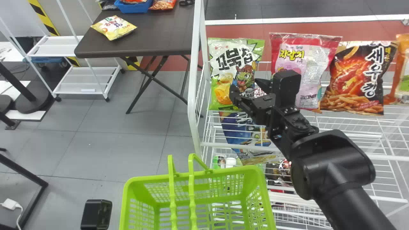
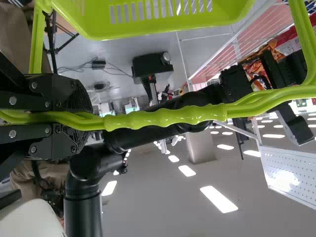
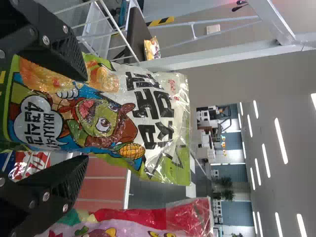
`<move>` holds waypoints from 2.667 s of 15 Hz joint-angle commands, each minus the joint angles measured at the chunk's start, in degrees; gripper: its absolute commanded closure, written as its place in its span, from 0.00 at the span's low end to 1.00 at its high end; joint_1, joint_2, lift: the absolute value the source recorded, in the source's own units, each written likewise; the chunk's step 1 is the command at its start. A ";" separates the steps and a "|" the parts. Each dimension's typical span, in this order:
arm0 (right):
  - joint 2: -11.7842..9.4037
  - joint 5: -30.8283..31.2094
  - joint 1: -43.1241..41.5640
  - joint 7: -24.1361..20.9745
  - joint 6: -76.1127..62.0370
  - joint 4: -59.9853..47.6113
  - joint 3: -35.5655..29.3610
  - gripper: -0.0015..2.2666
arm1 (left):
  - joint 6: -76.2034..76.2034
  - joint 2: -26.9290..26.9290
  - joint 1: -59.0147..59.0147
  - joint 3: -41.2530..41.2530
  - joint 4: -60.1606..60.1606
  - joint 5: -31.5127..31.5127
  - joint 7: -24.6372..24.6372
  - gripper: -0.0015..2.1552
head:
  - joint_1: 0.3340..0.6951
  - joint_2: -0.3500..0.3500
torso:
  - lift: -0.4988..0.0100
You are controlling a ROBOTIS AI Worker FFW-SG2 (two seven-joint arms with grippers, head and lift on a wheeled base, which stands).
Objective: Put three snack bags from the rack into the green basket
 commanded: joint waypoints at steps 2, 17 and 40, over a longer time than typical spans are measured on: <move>0.05 0.14 -0.82 -0.97 1.40 1.51 0.05 0.93 | 0.00 0.10 0.11 0.11 -0.06 0.00 -0.57 1.00 | 1.00 0.70 | 0.98; 0.05 0.32 21.50 -0.71 6.50 -31.01 -6.63 0.99 | 0.70 0.45 0.02 0.46 0.12 0.09 -0.57 1.00 | 1.00 0.68 | 0.98; -3.34 -8.65 44.09 14.23 54.31 -60.80 -9.00 0.03 | 5.10 -0.60 -4.73 2.66 3.46 0.88 -0.57 1.00 | 1.00 1.00 | 0.98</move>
